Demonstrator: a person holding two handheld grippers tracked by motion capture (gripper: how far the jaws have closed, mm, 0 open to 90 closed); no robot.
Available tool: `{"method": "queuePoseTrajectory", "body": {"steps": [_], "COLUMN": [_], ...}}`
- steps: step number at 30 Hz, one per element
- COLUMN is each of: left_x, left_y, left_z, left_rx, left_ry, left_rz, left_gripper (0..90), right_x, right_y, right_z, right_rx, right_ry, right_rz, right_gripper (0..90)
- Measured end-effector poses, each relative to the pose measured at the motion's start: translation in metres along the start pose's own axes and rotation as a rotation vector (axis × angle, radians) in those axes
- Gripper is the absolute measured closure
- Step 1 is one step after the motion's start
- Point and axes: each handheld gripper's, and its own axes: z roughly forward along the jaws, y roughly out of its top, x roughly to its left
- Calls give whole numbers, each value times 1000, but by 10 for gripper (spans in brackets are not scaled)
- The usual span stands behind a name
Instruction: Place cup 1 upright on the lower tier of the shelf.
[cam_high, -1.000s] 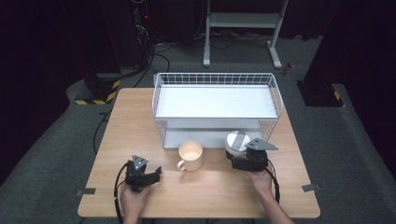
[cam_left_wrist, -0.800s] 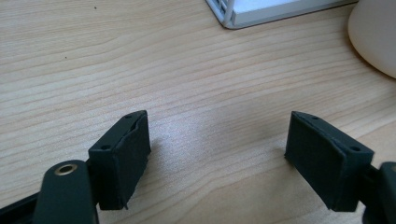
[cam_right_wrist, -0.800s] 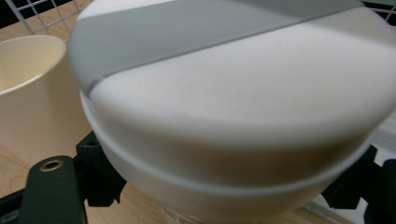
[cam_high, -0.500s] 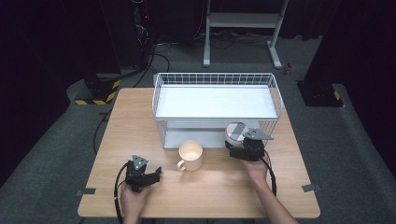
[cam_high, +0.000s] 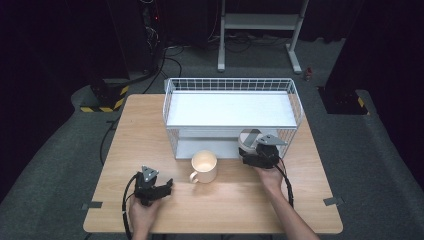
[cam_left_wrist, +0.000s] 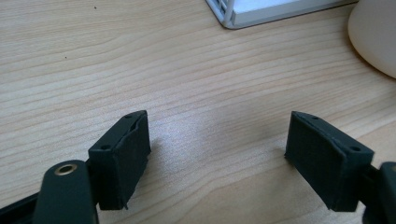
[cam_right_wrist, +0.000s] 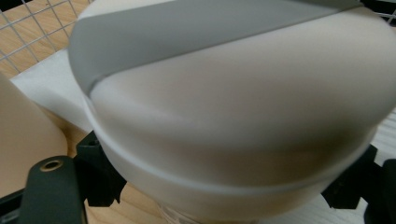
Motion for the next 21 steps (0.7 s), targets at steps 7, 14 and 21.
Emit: {"method": "queuePoseTrajectory", "body": {"steps": [7,14,21], "left_x": [0,0,0], "left_y": [0,0,0], "left_z": [0,0,0], "left_rx": [0,0,0], "left_ry": [0,0,0], "left_rz": [0,0,0], "left_gripper": [220,220,220], "right_x": [-1,-3,-5], "right_y": [1,1,0], "right_z": [4,6,8], "right_rx": [-15,-21,-30], "right_ry": [-7,-11,-31], "right_rz": [7,1,-20], "right_gripper": [185,185,185]}}
